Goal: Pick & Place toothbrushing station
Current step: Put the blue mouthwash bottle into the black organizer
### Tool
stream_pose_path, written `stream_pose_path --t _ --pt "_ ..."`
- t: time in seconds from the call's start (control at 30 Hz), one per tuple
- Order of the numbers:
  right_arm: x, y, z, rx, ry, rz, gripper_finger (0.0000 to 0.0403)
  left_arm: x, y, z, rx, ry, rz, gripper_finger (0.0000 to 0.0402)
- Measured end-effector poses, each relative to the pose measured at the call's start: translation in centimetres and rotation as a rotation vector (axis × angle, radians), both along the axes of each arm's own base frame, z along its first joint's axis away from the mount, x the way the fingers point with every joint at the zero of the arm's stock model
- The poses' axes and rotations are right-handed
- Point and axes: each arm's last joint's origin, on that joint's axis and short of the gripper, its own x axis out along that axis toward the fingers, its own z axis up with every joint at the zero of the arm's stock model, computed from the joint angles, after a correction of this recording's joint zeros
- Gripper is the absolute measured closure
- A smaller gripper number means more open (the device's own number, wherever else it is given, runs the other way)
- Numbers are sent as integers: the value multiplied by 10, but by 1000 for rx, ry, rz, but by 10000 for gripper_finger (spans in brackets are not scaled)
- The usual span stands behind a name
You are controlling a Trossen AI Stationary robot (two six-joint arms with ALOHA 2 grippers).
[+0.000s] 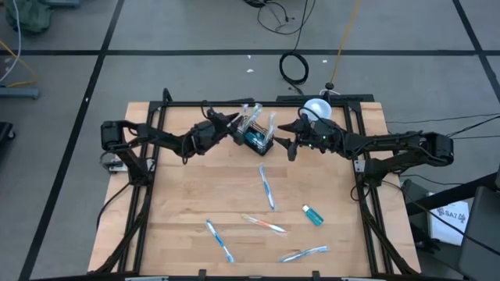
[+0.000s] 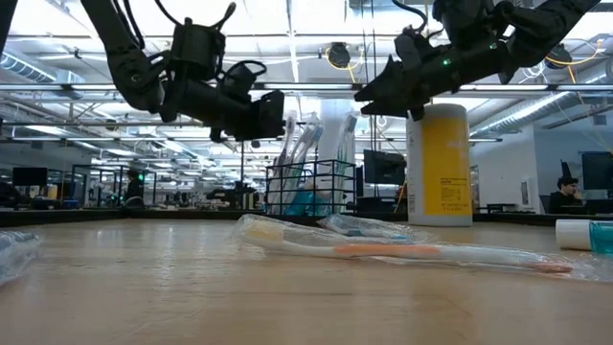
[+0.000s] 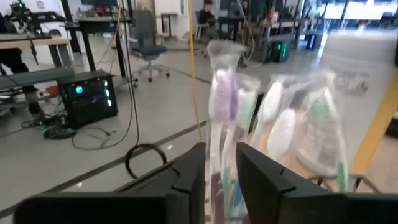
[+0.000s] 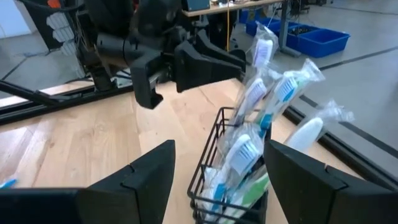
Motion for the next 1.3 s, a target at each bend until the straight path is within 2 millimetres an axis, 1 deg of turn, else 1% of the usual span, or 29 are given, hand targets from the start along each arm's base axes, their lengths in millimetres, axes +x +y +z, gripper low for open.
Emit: stream_pose_path --t 0.13,0.27,0.43,0.67,0.73,0.9,1.03,1.1,1.2,1.3 --pt "1 3 -1 2 12 12 165 -4 -5 9 -4 27 -12 286" --pt "2 8 -1 -10 15 35 165 -13 -14 30 20 55 -32 271" --pt "3 15 -3 -6 31 61 165 -30 -32 58 16 62 -82 266" --pt "2 28 -17 70 166 99 165 -48 -58 77 -23 83 -197 266" --pt "1 33 -21 97 212 110 165 -49 -63 77 -60 85 -234 266" --pt "-1 47 -27 163 272 146 165 -51 -78 66 -159 174 -319 266" --pt "-4 67 -29 305 317 257 165 -52 -84 59 -191 228 -327 266" --pt "-5 79 -23 378 360 295 168 -52 -85 58 -203 233 -326 266" --pt "-7 96 -9 426 485 311 178 -52 -85 59 -217 214 -319 266" --pt "-12 110 0 482 658 256 187 -52 -84 59 -229 206 -316 266"
